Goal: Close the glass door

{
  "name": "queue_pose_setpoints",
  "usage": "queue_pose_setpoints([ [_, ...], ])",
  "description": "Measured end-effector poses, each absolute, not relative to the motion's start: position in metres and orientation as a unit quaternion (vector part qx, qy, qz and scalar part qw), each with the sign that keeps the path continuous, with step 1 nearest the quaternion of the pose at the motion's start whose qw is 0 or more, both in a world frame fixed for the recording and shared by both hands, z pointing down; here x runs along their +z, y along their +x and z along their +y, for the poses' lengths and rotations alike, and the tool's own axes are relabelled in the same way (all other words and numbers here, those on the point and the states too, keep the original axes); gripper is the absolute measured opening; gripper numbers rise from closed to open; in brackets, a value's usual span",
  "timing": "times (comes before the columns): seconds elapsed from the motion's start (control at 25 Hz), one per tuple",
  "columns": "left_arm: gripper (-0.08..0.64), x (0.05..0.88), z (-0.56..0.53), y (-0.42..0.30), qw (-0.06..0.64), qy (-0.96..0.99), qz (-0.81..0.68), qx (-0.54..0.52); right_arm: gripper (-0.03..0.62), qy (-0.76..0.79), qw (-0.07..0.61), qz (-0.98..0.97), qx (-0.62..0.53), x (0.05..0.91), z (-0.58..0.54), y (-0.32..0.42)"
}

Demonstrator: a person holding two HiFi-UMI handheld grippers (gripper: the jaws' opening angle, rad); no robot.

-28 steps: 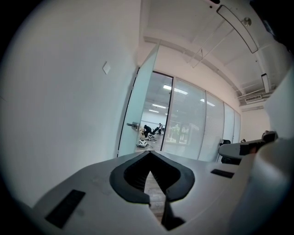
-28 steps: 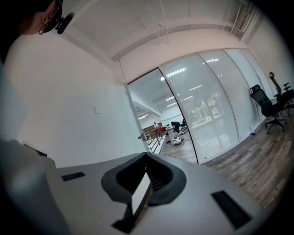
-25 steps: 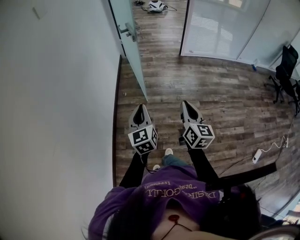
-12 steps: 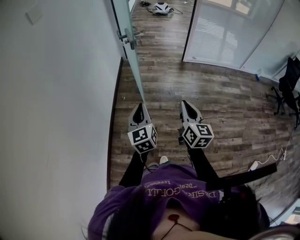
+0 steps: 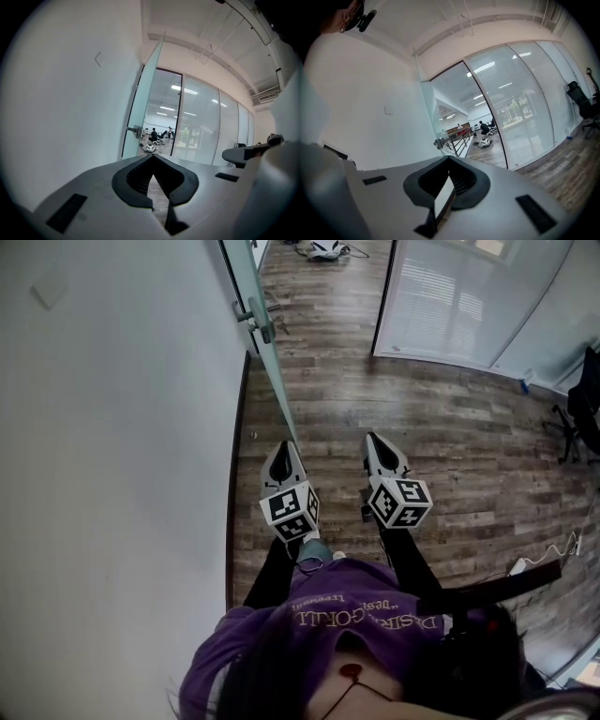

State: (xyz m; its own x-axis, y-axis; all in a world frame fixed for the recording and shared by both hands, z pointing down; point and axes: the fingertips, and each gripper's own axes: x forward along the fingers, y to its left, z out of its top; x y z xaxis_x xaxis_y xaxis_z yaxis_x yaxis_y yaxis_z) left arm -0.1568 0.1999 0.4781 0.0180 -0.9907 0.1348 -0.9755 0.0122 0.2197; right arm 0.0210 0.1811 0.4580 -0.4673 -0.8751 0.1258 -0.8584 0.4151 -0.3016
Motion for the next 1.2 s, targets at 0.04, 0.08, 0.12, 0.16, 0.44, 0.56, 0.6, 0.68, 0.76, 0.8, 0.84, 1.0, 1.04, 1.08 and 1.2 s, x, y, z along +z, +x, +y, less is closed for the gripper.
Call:
queue_pose_setpoints([
  [0.04, 0.000, 0.476, 0.192, -0.158, 0.125, 0.704, -0.699, -0.029, -0.002, -0.516, 0.027, 0.840, -0.165, 0.457, 0.174, 0.019],
  [0.08, 0.000, 0.474, 0.184, -0.159, 0.121, 0.706, -0.697, -0.027, -0.002, -0.516, 0.028, 0.840, -0.164, 0.454, 0.167, 0.017],
  [0.12, 0.001, 0.472, 0.176, -0.161, 0.117, 0.708, -0.696, -0.026, -0.002, -0.516, 0.028, 0.840, -0.162, 0.452, 0.161, 0.015],
  [0.16, 0.000, 0.469, 0.170, -0.163, 0.114, 0.710, -0.695, -0.027, -0.002, -0.517, 0.029, 0.840, -0.159, 0.450, 0.155, 0.012],
  [0.44, 0.002, 0.464, 0.122, -0.180, 0.110, 0.721, -0.683, -0.030, -0.002, -0.534, 0.037, 0.830, -0.157, 0.446, 0.113, -0.003],
  [0.56, 0.002, 0.466, 0.110, -0.186, 0.110, 0.727, -0.677, -0.028, -0.002, -0.540, 0.044, 0.826, -0.153, 0.449, 0.102, -0.009],
  [0.6, 0.001, 0.467, 0.106, -0.187, 0.113, 0.731, -0.673, -0.029, -0.002, -0.542, 0.045, 0.825, -0.152, 0.450, 0.099, -0.010],
  [0.68, 0.001, 0.469, 0.097, -0.188, 0.119, 0.740, -0.661, -0.032, -0.002, -0.547, 0.045, 0.822, -0.151, 0.452, 0.092, -0.014],
  [0.76, 0.001, 0.472, 0.090, -0.188, 0.123, 0.746, -0.653, -0.032, -0.002, -0.552, 0.042, 0.819, -0.152, 0.454, 0.087, -0.017],
  [0.8, 0.001, 0.473, 0.086, -0.189, 0.124, 0.747, -0.652, -0.031, -0.002, -0.554, 0.040, 0.817, -0.153, 0.456, 0.086, -0.018],
  [0.84, 0.001, 0.475, 0.083, -0.191, 0.127, 0.748, -0.651, -0.030, -0.002, -0.556, 0.039, 0.816, -0.155, 0.457, 0.084, -0.019],
  [1.0, 0.002, 0.481, 0.069, -0.196, 0.129, 0.750, -0.649, -0.027, -0.002, -0.563, 0.040, 0.810, -0.158, 0.464, 0.072, -0.021],
  [1.04, 0.001, 0.482, 0.066, -0.197, 0.128, 0.749, -0.650, -0.027, -0.002, -0.564, 0.040, 0.809, -0.158, 0.465, 0.068, -0.020],
  [1.08, 0.000, 0.483, 0.062, -0.198, 0.128, 0.747, -0.652, -0.026, -0.002, -0.565, 0.040, 0.809, -0.158, 0.466, 0.064, -0.020],
  [1.2, 0.000, 0.488, 0.049, -0.203, 0.133, 0.740, -0.658, -0.024, -0.002, -0.560, 0.037, 0.812, -0.159, 0.468, 0.048, -0.021],
])
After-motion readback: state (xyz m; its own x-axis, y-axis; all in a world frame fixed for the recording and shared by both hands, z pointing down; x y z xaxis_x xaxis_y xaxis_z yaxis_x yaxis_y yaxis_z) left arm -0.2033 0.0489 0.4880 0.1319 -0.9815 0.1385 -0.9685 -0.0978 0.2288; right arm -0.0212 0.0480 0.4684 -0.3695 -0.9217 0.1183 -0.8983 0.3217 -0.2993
